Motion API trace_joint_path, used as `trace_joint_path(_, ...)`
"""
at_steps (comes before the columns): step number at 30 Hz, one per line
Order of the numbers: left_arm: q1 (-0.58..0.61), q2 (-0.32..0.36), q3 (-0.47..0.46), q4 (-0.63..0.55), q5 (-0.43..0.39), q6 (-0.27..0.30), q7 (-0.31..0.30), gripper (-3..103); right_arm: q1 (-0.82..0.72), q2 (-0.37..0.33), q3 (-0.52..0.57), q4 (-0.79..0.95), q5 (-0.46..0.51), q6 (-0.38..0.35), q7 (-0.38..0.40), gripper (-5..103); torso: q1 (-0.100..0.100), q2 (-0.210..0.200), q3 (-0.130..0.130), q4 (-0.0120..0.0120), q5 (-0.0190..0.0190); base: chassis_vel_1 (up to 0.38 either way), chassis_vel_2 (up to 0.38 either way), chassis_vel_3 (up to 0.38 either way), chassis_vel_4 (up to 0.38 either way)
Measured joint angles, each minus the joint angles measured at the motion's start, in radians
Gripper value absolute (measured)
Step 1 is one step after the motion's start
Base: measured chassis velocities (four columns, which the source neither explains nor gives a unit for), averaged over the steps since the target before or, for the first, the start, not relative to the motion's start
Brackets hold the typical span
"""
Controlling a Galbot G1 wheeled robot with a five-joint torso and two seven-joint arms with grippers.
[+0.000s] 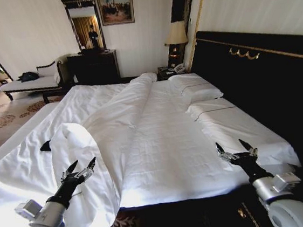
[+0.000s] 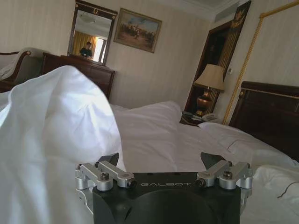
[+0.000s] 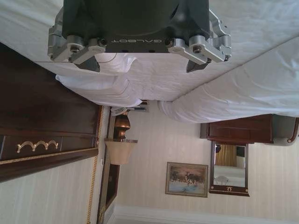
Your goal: Fold the clothes on the bed.
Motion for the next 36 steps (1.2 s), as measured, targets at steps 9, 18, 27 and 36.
trace_joint_path(9,-0.010,0.005,0.000,-0.020,-0.007,-0.006,-0.003,98,0.003,0.000,-0.004,0.003,0.003,0.001,0.012,100,0.000,0.000,0.000,-0.0001,0.0001,-0.026,0.027,0.027,-0.022)
trace_joint_path(18,-0.010,0.007,0.006,-0.016,-0.013,-0.007,-0.005,98,0.005,-0.002,-0.004,0.007,0.004,0.005,0.012,100,0.000,0.000,0.000,-0.0001,0.0001,0.094,0.068,-0.102,-0.079)
trace_joint_path(27,-0.006,0.010,0.008,-0.012,-0.012,-0.005,-0.006,98,0.003,0.001,-0.005,0.006,0.001,0.008,0.012,100,0.000,0.000,0.000,-0.0001,-0.0002,0.211,0.236,-0.203,-0.236)
trace_joint_path(36,-0.003,0.012,0.008,-0.010,-0.018,-0.010,-0.001,98,0.004,0.003,-0.004,0.006,0.001,0.009,0.008,100,0.000,0.000,0.000,0.0001,0.0001,0.336,0.323,-0.335,-0.325)
